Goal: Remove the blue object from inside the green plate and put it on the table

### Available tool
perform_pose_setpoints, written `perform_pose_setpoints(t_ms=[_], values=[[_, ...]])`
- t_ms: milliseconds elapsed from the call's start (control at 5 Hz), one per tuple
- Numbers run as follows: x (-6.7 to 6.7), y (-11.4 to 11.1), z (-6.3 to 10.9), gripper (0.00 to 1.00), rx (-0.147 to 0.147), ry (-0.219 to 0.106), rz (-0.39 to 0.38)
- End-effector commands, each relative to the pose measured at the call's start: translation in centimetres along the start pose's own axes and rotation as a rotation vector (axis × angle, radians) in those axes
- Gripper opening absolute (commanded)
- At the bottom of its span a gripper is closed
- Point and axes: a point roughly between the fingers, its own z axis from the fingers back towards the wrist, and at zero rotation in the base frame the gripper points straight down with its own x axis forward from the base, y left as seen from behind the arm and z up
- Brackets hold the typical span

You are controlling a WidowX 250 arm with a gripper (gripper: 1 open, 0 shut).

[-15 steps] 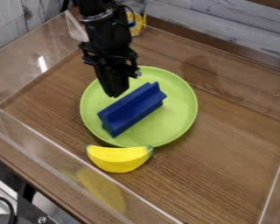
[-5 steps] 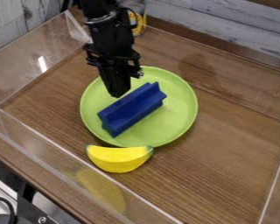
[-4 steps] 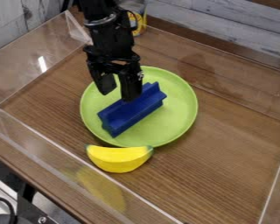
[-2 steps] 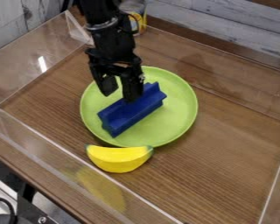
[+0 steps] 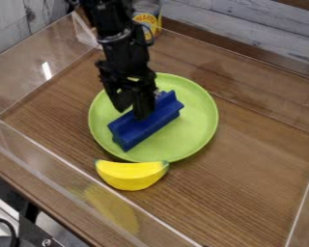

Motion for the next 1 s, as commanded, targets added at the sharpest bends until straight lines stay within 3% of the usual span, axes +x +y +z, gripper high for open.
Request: perform_pose_setpoints(t_ms=[0, 800], values=[[0.5, 0.2, 0.9, 0.0, 0.013, -0.029, 0.004], [0.6, 0.7, 2.9, 0.0, 0.017, -0.021, 0.021]])
